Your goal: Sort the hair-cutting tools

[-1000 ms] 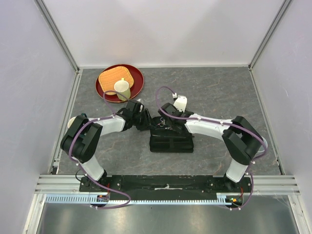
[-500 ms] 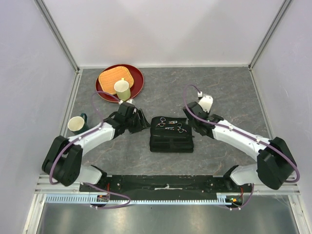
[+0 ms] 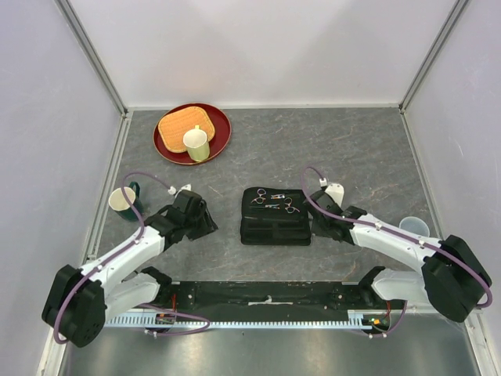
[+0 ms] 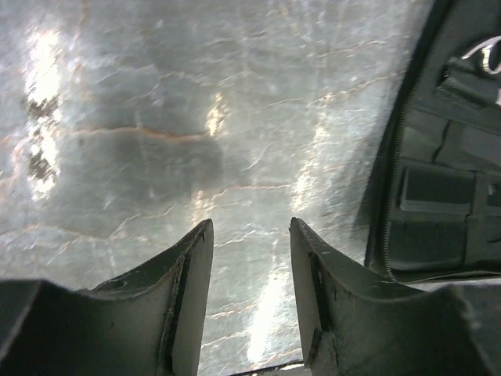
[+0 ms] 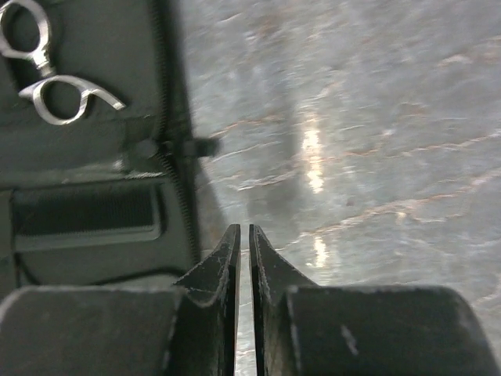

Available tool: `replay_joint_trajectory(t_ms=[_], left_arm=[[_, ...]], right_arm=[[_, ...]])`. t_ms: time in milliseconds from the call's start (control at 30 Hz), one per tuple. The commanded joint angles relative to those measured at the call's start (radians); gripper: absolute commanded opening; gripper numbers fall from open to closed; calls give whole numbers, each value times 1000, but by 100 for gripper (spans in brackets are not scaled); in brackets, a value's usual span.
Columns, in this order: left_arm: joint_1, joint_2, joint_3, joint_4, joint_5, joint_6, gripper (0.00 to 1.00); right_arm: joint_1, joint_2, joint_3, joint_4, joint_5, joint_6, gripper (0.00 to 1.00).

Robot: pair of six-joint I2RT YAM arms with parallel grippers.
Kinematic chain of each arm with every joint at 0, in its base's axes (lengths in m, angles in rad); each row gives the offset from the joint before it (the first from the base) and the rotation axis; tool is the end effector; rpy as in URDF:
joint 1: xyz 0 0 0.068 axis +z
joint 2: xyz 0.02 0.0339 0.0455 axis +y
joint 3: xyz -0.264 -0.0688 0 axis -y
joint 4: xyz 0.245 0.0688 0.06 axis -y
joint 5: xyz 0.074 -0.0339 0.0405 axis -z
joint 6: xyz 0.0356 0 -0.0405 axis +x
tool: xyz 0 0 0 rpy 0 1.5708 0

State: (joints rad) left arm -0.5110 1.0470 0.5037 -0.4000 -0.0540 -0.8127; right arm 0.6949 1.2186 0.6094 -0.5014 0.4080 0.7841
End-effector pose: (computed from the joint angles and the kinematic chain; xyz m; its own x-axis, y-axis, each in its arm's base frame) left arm 0.1693 -0.0927 0.1781 -0.8200 -0.3715 -0.4354 -0.1960 0.8970 -0.3963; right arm 0.1716 0.1246 0.1747 -0.8067 0.1714 -0.5655 0.1657 0.9842 0.0619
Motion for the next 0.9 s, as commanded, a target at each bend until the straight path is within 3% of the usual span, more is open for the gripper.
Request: replay_joint_trajectory(t_ms=[0, 267, 400, 567, 700, 867], left_arm=[[-1, -68, -27, -80, -64, -75, 50], [-1, -84, -48, -131, -30, -88, 47], [-1, -84, -60, -119, -29, -89, 47], [-1, -59, -85, -57, -12, -91, 47], [-1, -36, -103, 22, -6, -80, 47], [-1, 25, -106, 122, -15, -65, 47]], right_arm=[[35, 18, 1, 104, -135, -22, 14], [152, 125, 27, 263, -300, -25, 8], [198, 171, 55, 443, -397, -52, 14], [222, 257, 206, 451, -514, -118, 22], [230, 246, 341, 229, -407, -155, 27], [184, 156, 357, 189, -117, -184, 55]])
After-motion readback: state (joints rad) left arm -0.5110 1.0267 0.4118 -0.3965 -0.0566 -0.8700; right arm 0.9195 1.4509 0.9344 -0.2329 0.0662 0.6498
